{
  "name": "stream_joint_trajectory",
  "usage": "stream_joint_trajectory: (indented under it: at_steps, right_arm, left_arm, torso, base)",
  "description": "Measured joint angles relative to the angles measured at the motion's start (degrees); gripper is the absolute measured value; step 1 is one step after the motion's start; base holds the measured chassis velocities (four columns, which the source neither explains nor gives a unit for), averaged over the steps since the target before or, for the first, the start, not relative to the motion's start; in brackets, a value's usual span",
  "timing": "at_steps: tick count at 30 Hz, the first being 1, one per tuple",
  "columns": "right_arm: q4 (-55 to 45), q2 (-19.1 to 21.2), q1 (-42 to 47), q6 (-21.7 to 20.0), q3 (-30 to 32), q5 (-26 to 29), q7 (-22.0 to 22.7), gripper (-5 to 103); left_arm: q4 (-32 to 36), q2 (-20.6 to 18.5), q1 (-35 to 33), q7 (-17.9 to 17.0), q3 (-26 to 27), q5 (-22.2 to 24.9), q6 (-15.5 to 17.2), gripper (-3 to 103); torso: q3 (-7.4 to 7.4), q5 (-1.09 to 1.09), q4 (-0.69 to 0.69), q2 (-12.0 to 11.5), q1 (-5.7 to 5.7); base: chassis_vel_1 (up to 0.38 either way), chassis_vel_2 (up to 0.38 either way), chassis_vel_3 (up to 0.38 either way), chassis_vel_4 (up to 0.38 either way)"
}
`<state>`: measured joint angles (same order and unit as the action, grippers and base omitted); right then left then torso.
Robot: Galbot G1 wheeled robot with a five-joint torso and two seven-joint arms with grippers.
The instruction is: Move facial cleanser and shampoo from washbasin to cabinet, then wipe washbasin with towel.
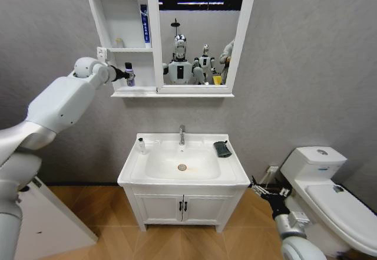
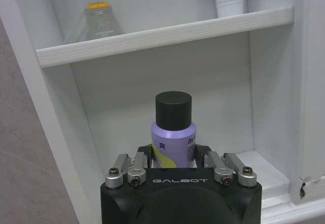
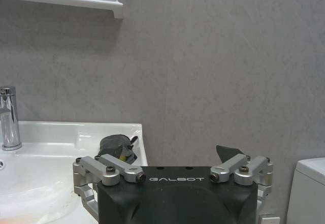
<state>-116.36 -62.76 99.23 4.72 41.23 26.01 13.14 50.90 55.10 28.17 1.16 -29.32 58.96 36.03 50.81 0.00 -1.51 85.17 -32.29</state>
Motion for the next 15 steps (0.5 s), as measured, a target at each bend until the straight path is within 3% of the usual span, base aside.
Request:
stream_joint_trajectory:
  at_steps: [8,15]
  right_arm:
    - [0.59,0.44,-0.37,0.04,-0.26,0.07,-0.03,100]
    - [1.1,0.66,-0.63,0.12,-0.37,0.2,-0.09,100]
  left_arm:
    - [-6.58,3.81,0.81,-0.02,0.42,-1.72,-0.46,43]
    - [-11.82,7.01,1.12,-2.8,1.85,-3.36,-1.08,43]
  torso:
    - [0.0,0.0,0.0,0.0,0.0]
    - [0.0,0.01,0.0,0.0,0.0]
  base:
    - [0.0,0.0,0.0,0.0]
    - [0.0,0.0,0.0,0.0]
